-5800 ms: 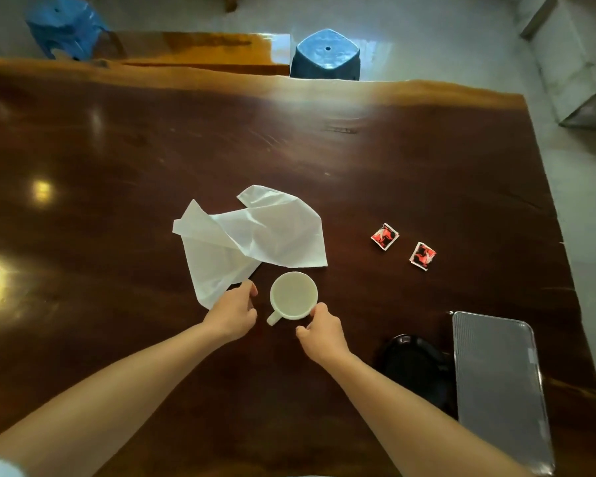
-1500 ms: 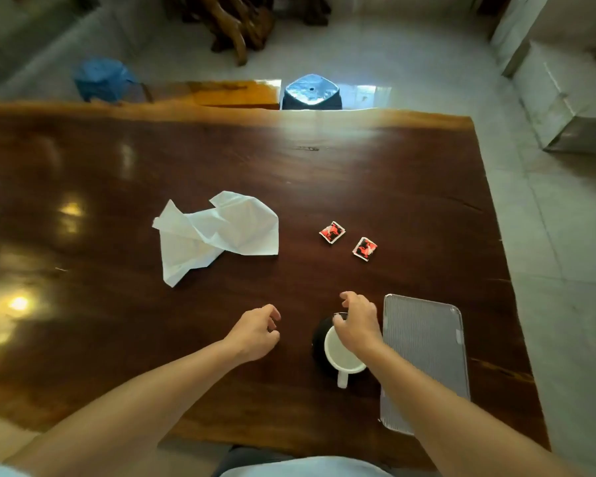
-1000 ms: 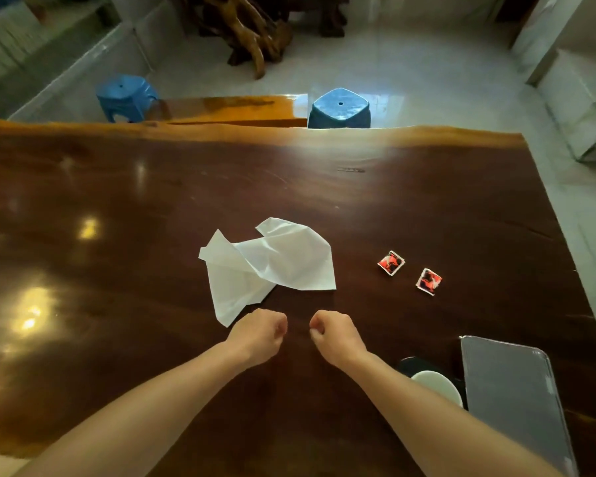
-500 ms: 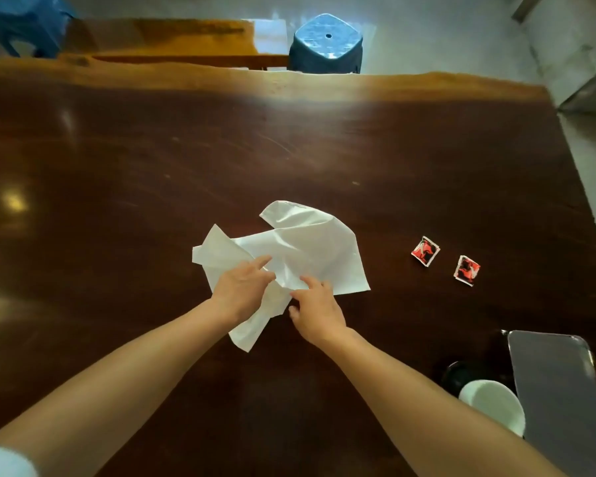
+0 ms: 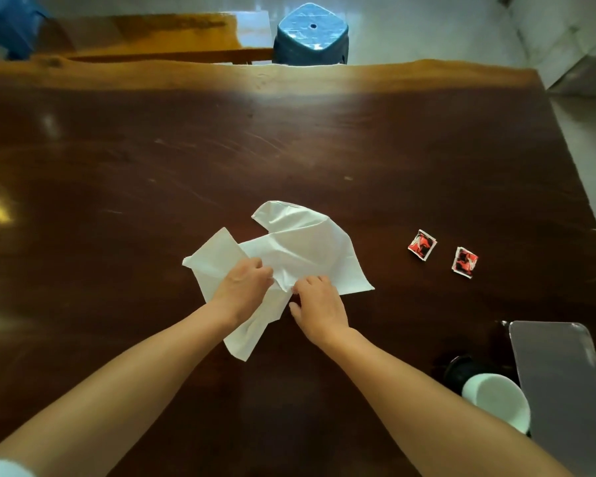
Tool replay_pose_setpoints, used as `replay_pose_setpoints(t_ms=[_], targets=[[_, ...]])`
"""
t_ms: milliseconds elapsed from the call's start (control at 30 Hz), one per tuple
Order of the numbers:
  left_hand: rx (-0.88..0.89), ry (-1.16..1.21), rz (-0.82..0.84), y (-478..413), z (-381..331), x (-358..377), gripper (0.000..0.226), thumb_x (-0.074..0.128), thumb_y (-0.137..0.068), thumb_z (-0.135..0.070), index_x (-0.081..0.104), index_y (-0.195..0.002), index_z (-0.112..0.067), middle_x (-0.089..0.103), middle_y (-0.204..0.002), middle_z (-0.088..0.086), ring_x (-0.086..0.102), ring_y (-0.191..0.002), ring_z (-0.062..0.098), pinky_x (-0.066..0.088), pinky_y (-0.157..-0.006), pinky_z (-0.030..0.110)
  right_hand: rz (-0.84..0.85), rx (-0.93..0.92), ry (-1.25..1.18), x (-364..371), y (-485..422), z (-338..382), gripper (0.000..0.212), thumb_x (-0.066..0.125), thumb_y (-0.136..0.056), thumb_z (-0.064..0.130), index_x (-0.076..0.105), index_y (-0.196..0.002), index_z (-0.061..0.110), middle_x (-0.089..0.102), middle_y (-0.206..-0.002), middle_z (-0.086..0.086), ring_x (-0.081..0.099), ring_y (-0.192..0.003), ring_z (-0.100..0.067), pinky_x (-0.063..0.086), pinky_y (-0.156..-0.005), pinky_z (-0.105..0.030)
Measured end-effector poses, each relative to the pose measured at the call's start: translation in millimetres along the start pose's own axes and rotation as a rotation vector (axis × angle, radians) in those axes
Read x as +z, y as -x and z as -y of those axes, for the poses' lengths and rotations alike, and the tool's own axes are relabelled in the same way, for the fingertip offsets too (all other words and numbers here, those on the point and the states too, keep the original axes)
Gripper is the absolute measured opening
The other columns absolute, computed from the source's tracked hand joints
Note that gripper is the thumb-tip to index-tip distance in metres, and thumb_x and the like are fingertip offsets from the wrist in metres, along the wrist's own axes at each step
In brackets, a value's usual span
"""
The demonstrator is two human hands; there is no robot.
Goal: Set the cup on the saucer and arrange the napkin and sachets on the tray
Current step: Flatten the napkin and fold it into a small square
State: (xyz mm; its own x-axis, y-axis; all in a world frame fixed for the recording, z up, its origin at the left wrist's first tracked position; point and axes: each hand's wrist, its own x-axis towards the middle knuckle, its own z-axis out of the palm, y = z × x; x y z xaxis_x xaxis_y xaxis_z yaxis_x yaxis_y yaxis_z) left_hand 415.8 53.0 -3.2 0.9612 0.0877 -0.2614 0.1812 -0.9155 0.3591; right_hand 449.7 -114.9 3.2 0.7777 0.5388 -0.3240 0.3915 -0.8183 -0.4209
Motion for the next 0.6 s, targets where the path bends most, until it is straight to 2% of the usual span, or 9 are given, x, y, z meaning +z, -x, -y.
replay_pose_setpoints(t_ms=[100, 200, 300, 367, 467, 500, 600], targets=[[0.046, 0.067, -0.044, 12, -25, -23, 0.022, 0.059, -0.099, -0.025, 0.069, -0.098, -0.006, 0.058, -0.093, 0.010, 0.056, -0.087, 0.026, 0.041, -0.072, 0.030, -0.098, 0.080, -0.116, -23, 9, 0, 0.012, 0.064, -0.093, 0.016, 0.058, -0.103, 0.014, 0.066, -0.093, -0.005, 0.064, -0.084, -0.025, 0.057, -0.074, -0.041], [0.088, 0.108, -0.074, 28, -52, -49, 0.020, 0.061, -0.098, -0.026, 0.071, -0.103, -0.009, 0.061, -0.098, 0.008, 0.058, -0.089, 0.023, 0.042, -0.074, 0.028, -0.139, 0.039, -0.161, -45, 24, 2, 0.021, 0.064, -0.093, 0.019, 0.057, -0.112, 0.015, 0.066, -0.098, -0.004, 0.063, -0.087, -0.024, 0.057, -0.074, -0.041], [0.133, 0.088, -0.151, 51, -78, -78, 0.020, 0.063, -0.096, -0.026, 0.072, -0.100, -0.008, 0.063, -0.096, 0.007, 0.058, -0.084, 0.020, 0.048, -0.072, 0.030, -0.198, -0.029, -0.159, -65, 43, 4, 0.011, 0.058, -0.096, 0.019, 0.062, -0.104, 0.012, 0.065, -0.099, -0.006, 0.060, -0.090, -0.027, 0.051, -0.074, -0.039], [0.157, 0.071, -0.204, 69, -95, -99, 0.019, 0.065, -0.096, -0.025, 0.073, -0.099, -0.008, 0.064, -0.095, 0.007, 0.061, -0.082, 0.022, 0.053, -0.072, 0.033, -0.253, -0.056, -0.155, -78, 58, 5, 0.010, 0.055, -0.096, 0.016, 0.063, -0.094, 0.011, 0.064, -0.092, -0.007, 0.060, -0.086, -0.029, 0.049, -0.070, -0.039], [0.176, 0.028, -0.295, 99, -114, -132, 0.017, 0.066, -0.096, -0.023, 0.074, -0.099, -0.009, 0.062, -0.096, 0.003, 0.064, -0.082, 0.021, 0.048, -0.072, 0.026, -0.333, -0.085, -0.157, -98, 84, 2, 0.011, 0.054, -0.095, 0.011, 0.062, -0.088, 0.008, 0.055, -0.084, -0.001, 0.053, -0.077, -0.022, 0.043, -0.064, -0.036], [0.176, 0.007, -0.317, 108, -118, -140, 0.016, 0.066, -0.096, -0.022, 0.074, -0.100, -0.009, 0.062, -0.099, 0.002, 0.065, -0.085, 0.021, 0.048, -0.075, 0.025, -0.357, -0.095, -0.151, -105, 92, 0, 0.010, 0.054, -0.095, 0.010, 0.062, -0.088, 0.007, 0.054, -0.085, -0.001, 0.051, -0.076, -0.022, 0.042, -0.064, -0.036], [0.128, -0.151, -0.302, 131, -125, -161, 0.022, 0.059, -0.099, -0.019, 0.071, -0.110, -0.004, 0.062, -0.119, 0.010, 0.060, -0.109, 0.029, 0.048, -0.093, 0.035, -0.414, -0.127, -0.118, -129, 114, -6, 0.010, 0.054, -0.095, 0.007, 0.062, -0.090, 0.008, 0.057, -0.091, -0.007, 0.057, -0.076, -0.028, 0.051, -0.066, -0.041]])
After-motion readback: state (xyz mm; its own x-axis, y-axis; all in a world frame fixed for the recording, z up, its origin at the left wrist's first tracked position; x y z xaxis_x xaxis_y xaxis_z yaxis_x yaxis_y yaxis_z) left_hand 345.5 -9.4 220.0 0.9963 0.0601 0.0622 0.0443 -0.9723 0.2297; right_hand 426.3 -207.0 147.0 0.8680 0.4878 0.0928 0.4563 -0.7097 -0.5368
